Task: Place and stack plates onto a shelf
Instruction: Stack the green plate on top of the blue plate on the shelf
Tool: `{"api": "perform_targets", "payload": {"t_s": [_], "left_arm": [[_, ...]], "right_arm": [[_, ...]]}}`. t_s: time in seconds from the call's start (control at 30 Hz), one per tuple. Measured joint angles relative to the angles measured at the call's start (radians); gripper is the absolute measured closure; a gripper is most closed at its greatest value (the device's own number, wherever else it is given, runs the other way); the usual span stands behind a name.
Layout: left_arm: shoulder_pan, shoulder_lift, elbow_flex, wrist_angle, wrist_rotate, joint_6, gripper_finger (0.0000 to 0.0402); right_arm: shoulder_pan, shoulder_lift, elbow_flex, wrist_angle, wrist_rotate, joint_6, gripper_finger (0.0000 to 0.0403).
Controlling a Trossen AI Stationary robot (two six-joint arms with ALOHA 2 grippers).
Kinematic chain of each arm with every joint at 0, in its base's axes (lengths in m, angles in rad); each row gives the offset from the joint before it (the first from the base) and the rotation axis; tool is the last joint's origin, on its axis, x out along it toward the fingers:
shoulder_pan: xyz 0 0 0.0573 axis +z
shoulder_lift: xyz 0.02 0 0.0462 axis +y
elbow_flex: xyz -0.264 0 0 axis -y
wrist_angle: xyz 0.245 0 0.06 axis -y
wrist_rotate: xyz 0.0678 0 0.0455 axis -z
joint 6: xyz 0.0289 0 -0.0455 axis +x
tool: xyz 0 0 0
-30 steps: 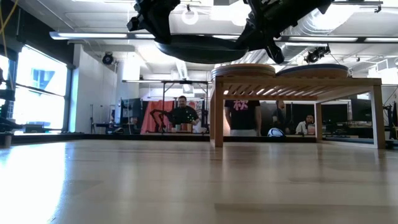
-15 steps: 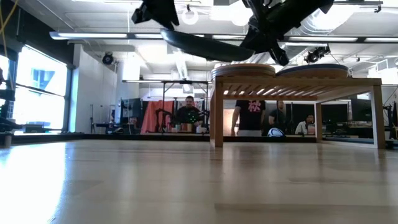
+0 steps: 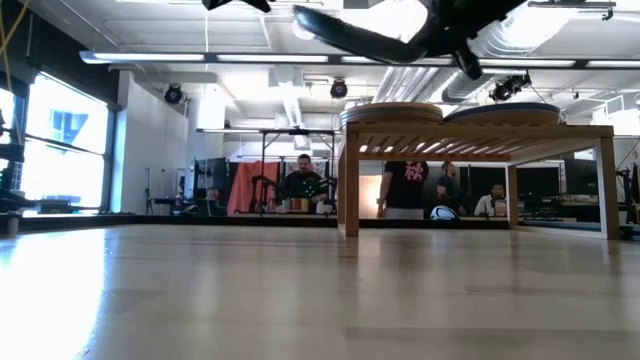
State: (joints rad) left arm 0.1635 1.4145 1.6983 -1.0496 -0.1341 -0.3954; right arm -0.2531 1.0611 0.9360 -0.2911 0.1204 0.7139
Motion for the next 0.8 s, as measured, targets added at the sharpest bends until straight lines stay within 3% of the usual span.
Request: {"api": "perform_targets", "payload": {"t_s": [0.37, 0.57, 0.8], "left_arm": [[0.000, 0.004, 0.000, -0.003, -0.010, 0.074, 0.0314], [0.000, 0.004, 0.000, -0.003, -0.010, 0.077, 0.0314], [0.000, 0.004, 0.000, -0.026, -0.010, 0.086, 0.0314]], "right_arm": [[-0.270, -0.261, 0.021, -0.050, 0.007, -0.151, 0.0403], [-0.428, -0.262, 0.260, -0.285, 0.046, -0.339, 0.0403], [-0.576, -0.157, 0.551, -0.706, 0.051, -0.382, 0.0403]]}}
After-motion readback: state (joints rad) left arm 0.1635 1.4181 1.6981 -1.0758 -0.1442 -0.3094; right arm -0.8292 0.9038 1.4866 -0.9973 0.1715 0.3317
